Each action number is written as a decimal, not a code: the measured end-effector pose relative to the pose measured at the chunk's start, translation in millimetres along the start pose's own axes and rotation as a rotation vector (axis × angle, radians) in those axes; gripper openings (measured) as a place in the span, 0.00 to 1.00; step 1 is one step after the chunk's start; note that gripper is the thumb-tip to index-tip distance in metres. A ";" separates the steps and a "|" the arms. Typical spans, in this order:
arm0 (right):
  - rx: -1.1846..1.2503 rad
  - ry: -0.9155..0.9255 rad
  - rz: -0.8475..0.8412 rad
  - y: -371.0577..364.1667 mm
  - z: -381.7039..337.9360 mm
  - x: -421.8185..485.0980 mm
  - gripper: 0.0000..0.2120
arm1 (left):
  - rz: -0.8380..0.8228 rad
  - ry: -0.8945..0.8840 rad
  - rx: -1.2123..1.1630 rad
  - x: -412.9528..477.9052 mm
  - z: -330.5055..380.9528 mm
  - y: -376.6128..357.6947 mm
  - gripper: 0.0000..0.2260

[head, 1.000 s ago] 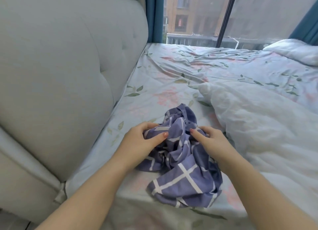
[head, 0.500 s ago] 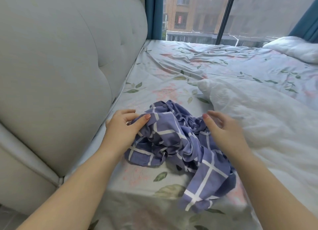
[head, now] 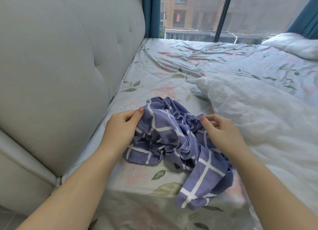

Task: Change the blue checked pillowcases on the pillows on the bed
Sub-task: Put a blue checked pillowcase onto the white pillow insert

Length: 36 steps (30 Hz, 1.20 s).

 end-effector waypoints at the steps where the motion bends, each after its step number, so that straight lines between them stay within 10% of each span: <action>1: -0.012 0.000 -0.006 -0.4 -0.7 -0.9 0.08 | 0.002 0.023 -0.008 0.2 -2.7 0.0 0.21; 20: 0.244 0.203 -0.238 -36.7 -44.9 -34.5 0.27 | -0.482 0.066 -0.256 -31.9 20.0 -68.1 0.19; 27: 0.285 0.088 -0.375 -56.6 -44.9 -44.4 0.31 | -0.184 0.087 -0.110 -13.2 -0.2 -40.3 0.32; 36: 0.256 0.026 -0.641 -85.0 -47.1 -67.0 0.34 | -0.296 0.098 -0.092 -17.3 -0.8 -48.8 0.22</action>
Point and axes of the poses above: each hand's wrist, its own x-axis towards the middle knuckle, its own y-axis out of the back of the hand, z = x × y, the point moved 10 cm from there along x, towards the middle knuckle, and after that the axes turned 7 degrees about -y, right-handed, at the moved point
